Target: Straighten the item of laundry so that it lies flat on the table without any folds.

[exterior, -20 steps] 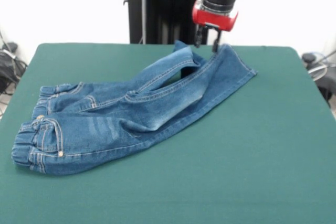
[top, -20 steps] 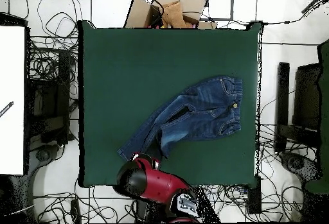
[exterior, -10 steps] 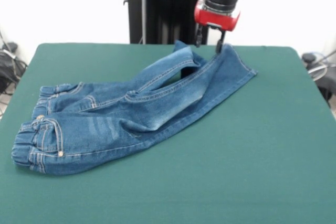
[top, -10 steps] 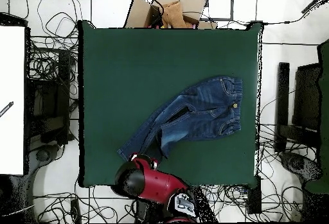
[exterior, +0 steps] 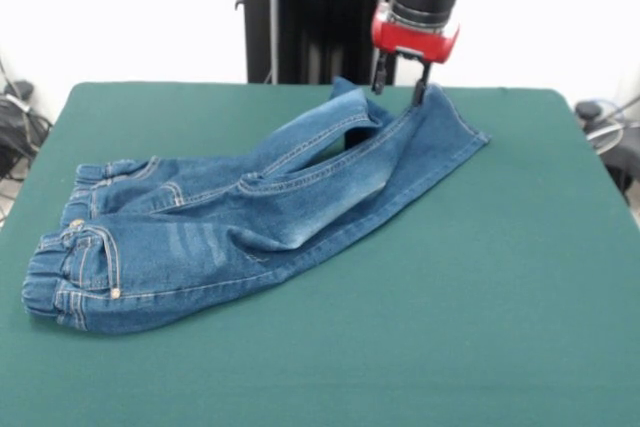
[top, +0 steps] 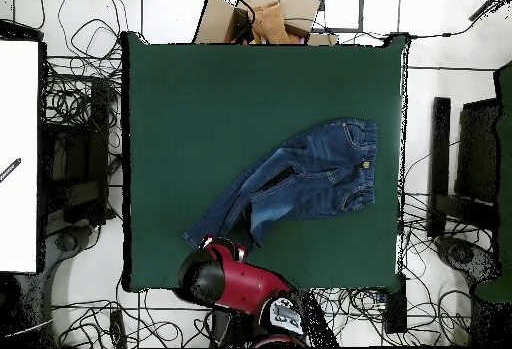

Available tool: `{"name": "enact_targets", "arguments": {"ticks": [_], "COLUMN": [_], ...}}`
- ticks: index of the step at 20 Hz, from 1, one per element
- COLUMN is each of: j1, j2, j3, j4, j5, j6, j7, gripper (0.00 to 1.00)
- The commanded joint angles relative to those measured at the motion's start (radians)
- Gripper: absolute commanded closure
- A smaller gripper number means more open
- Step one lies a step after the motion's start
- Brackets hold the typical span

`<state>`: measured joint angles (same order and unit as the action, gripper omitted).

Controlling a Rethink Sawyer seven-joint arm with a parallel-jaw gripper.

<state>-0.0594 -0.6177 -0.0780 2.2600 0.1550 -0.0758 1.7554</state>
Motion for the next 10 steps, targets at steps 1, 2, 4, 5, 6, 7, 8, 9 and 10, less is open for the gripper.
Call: {"name": "enact_targets", "arguments": {"ticks": [1, 2, 4, 5, 6, 7, 8, 9, 10], "j1": [0.003, 0.002, 0.002, 0.0, 0.001, 0.001, 0.002, 0.002, -0.002], "j2": [0.085, 0.088, 0.086, 0.087, 0.09, 0.094, 0.105, 0.111, 0.117], "j3": [0.052, 0.053, 0.055, 0.057, 0.058, 0.06, 0.063, 0.062, 0.065], "j4": [-0.123, -0.127, -0.126, -0.126, -0.127, -0.127, -0.127, -0.13, -0.135], "j5": [0.062, 0.062, 0.062, 0.065, 0.064, 0.062, 0.058, 0.057, 0.056], "j6": [-0.046, -0.046, -0.045, -0.041, -0.047, -0.052, -0.066, -0.072, -0.072], "j7": [0.219, 0.219, 0.222, 0.226, 0.227, 0.229, 0.232, 0.233, 0.232], "gripper": [0.0, 0.0, 0.0, 0.0, 0.0, 0.0, 0.0, 0.0, 0.0]}}
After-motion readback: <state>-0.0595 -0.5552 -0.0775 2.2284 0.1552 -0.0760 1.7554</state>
